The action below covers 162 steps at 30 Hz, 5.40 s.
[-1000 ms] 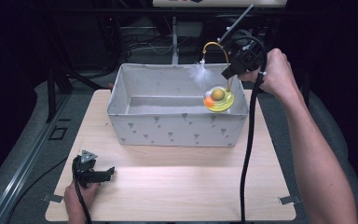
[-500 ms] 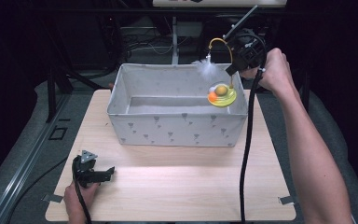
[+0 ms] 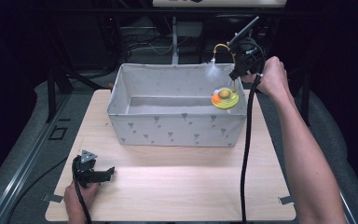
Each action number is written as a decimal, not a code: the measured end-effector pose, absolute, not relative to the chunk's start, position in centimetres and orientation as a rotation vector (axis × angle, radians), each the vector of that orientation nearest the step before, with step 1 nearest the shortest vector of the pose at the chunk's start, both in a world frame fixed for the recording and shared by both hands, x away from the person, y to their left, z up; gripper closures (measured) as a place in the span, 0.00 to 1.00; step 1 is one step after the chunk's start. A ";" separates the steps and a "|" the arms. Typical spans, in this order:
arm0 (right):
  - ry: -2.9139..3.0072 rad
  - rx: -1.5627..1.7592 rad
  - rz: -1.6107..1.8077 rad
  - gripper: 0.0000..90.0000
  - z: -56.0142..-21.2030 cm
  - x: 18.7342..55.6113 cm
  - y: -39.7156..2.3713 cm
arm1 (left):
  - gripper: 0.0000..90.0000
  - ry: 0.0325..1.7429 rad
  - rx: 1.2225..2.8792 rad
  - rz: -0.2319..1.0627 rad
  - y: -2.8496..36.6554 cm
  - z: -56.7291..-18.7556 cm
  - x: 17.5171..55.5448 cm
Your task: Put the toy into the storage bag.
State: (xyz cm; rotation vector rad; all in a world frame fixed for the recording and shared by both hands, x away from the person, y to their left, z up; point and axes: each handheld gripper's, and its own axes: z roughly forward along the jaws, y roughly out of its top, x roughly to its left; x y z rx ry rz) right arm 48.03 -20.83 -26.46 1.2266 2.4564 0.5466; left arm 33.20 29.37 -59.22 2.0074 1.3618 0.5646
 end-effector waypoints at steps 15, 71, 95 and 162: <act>2.466 1.289 0.517 0.98 -29.5 48.8 -21.6 | 0.01 1.363 2.008 0.564 29.4 -59.2 33.2; 2.616 1.406 0.338 0.97 -37.2 49.6 -22.7 | 0.01 1.362 2.008 0.565 29.4 -59.2 33.2; 2.676 1.456 0.194 0.98 -38.7 51.0 -22.4 | 0.01 1.362 2.007 0.566 29.4 -59.2 33.2; 2.790 0.921 0.658 0.00 -41.4 35.7 -15.3 | 0.01 1.364 2.001 0.572 29.3 -59.3 33.2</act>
